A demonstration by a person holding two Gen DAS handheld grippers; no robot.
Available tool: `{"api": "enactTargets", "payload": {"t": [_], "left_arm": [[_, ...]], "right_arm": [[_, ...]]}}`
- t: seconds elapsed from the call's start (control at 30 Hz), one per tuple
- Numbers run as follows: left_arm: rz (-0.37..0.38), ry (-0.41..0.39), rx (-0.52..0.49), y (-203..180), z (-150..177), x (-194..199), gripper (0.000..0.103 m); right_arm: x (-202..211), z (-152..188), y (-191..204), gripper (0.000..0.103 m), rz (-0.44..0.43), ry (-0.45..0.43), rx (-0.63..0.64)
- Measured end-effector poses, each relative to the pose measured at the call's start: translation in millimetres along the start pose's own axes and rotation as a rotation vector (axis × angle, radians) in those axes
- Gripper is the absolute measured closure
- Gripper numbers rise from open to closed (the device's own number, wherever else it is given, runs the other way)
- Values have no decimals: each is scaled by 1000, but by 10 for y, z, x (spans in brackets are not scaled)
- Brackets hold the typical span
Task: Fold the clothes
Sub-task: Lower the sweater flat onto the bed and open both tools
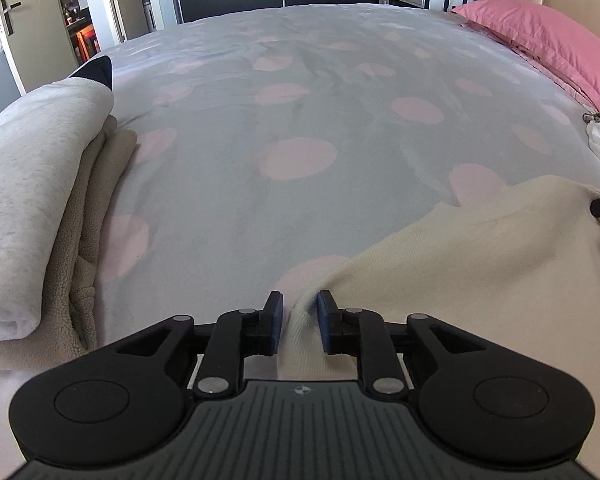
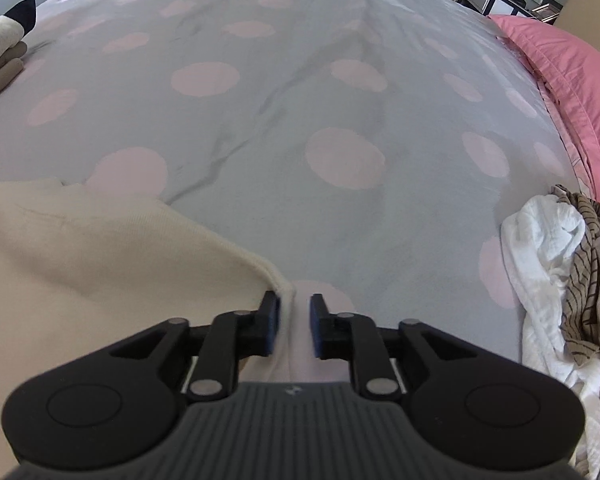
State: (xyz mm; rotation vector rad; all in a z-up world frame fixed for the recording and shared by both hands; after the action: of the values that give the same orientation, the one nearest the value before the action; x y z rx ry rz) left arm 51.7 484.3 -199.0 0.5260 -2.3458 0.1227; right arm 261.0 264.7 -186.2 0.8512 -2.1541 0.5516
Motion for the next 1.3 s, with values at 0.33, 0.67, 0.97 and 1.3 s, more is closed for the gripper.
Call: {"api": "enactTargets", "payload": {"t": [0.33, 0.67, 0.97, 1.3], "left_arm": [[-12, -51, -56, 24, 6, 864, 81], [-5, -21, -116, -145, 331, 1873, 62], [-26, 24, -59, -126, 889, 2295, 62], [-86, 147, -16, -26, 1562, 2338, 53]], "right_arm": [[902, 44, -84, 62, -63, -93, -39], [1964, 743, -89, 51, -134, -92, -142], [2130, 1725, 28, 51, -111, 10, -241], [2147, 2340, 466, 51, -144, 101, -222]]}}
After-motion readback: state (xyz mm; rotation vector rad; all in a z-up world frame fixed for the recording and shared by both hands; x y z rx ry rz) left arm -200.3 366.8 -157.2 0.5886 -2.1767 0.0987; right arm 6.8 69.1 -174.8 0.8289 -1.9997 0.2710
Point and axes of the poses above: each gripper's, at about its wrist camera, not at the fingertips, and x roughly against the way its jaws point, y to its left, z to its underside, the point moved 8 cm from there along -x, roughly the way its jaws point, and after that the axes turned 10 degrees about -y, right-handed, at the moved point
